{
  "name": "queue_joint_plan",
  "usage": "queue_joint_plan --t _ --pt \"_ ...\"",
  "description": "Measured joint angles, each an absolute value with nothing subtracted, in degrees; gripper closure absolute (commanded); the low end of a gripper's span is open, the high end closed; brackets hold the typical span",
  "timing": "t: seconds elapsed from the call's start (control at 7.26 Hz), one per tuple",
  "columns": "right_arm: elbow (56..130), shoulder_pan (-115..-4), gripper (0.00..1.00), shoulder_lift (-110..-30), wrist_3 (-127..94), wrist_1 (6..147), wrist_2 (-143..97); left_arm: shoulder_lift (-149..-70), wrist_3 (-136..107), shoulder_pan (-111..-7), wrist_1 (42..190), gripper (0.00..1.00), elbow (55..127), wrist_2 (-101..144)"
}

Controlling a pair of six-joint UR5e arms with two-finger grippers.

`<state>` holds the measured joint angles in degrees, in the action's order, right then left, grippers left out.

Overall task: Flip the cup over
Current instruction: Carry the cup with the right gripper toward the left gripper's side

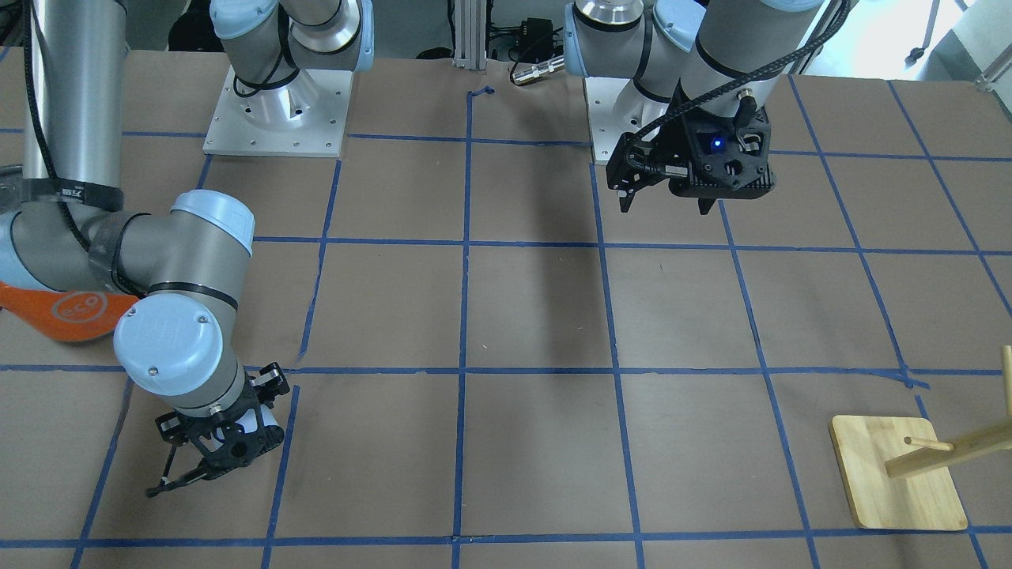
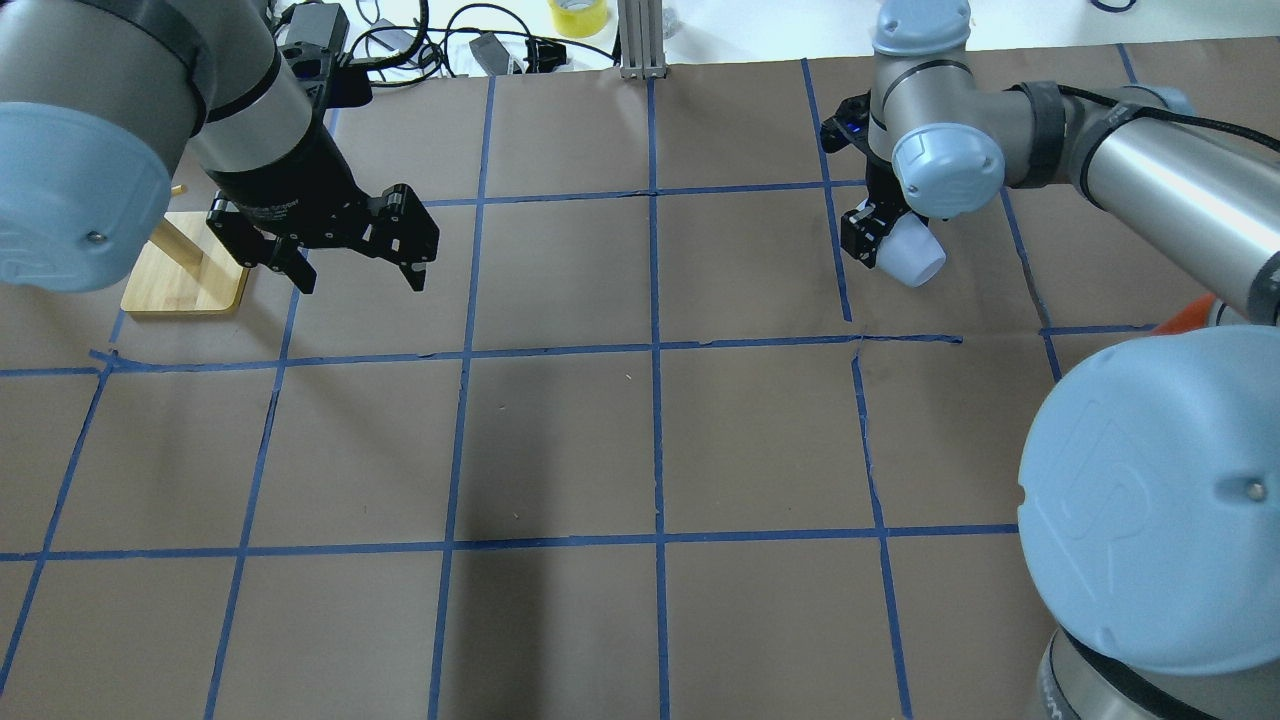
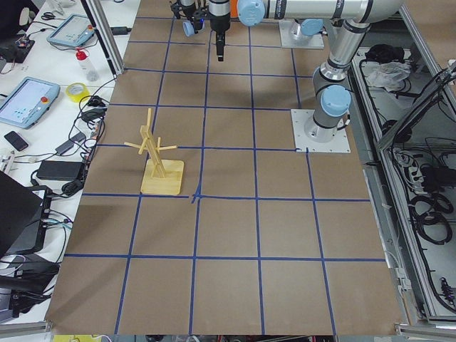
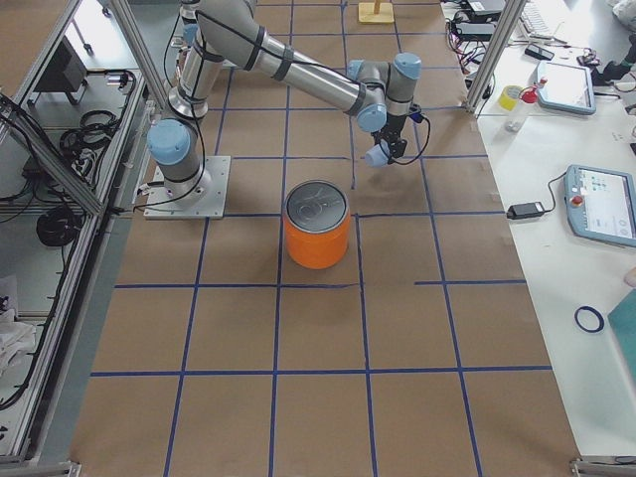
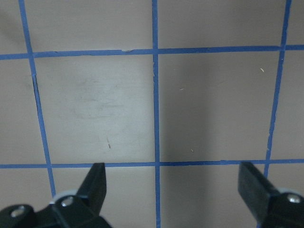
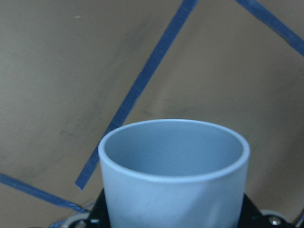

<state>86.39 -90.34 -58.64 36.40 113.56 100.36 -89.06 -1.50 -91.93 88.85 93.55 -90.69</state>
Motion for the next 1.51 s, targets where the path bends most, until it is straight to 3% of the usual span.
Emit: queue_joint_plan --t 0.28,0.69,1.51 --pt "85.0 -93.0 1.0 -58.6 50.5 111.7 99.6 -89.0 -1.4 -91.9 88.8 0.0 93.5 -90.7" --pt "83.9 -100.0 1.0 -58.0 64.7 113.0 97.2 -89.0 -1.3 -91.9 88.7 0.0 93.5 -90.7" --pt "71.4 -114.8 1.0 -47.5 58.6 115.0 93.9 -89.2 -1.5 -91.9 88.6 0.0 93.5 -90.6"
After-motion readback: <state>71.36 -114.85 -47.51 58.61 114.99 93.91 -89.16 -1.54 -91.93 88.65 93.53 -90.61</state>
